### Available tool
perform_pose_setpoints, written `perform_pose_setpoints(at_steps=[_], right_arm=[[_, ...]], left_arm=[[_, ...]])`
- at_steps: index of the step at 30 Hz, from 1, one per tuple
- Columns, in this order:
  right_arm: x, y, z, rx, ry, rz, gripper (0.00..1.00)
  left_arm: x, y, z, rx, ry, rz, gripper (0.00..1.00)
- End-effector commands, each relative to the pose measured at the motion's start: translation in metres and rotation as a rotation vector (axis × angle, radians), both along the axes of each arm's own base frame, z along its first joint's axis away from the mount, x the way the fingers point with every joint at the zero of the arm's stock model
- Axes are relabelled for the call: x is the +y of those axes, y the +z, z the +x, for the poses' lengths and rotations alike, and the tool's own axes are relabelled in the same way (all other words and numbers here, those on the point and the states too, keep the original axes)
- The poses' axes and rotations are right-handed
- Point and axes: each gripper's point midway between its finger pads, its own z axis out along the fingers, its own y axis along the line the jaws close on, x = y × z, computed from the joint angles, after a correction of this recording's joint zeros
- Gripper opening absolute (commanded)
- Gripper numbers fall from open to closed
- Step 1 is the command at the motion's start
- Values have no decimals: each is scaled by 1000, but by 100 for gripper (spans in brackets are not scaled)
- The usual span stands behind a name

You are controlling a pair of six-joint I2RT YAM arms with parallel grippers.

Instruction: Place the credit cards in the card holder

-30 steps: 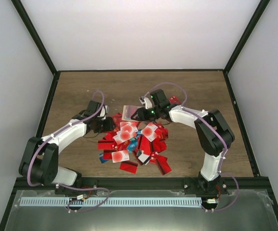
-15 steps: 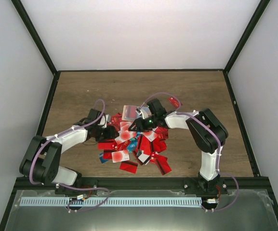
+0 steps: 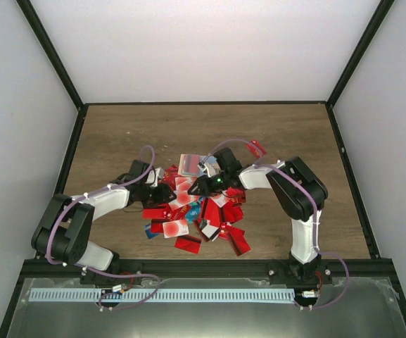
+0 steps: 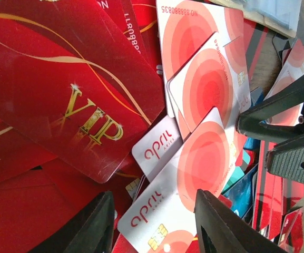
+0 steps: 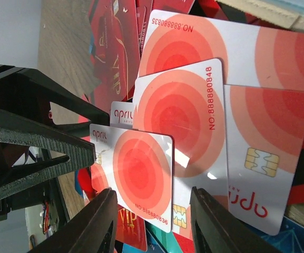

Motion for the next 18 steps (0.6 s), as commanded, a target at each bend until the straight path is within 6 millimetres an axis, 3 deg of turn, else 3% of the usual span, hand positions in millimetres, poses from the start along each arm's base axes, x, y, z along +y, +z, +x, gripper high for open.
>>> perform_pose_setpoints(at_steps=[1, 11, 15, 18], right_arm=[[-4, -17, -7, 16, 6, -35, 41], [-5, -19, -6, 14, -2, -46, 41], [-5, -19, -6, 14, -3, -46, 41], [-6, -20, -6, 16, -5, -46, 41]], left_arm=[[-6, 0, -3, 5, -12, -41, 42], [-6, 8, -3, -1, -5, -48, 21], [-8, 7, -5, 6, -12, -59, 20], [-8, 3, -6, 15, -15, -51, 29]])
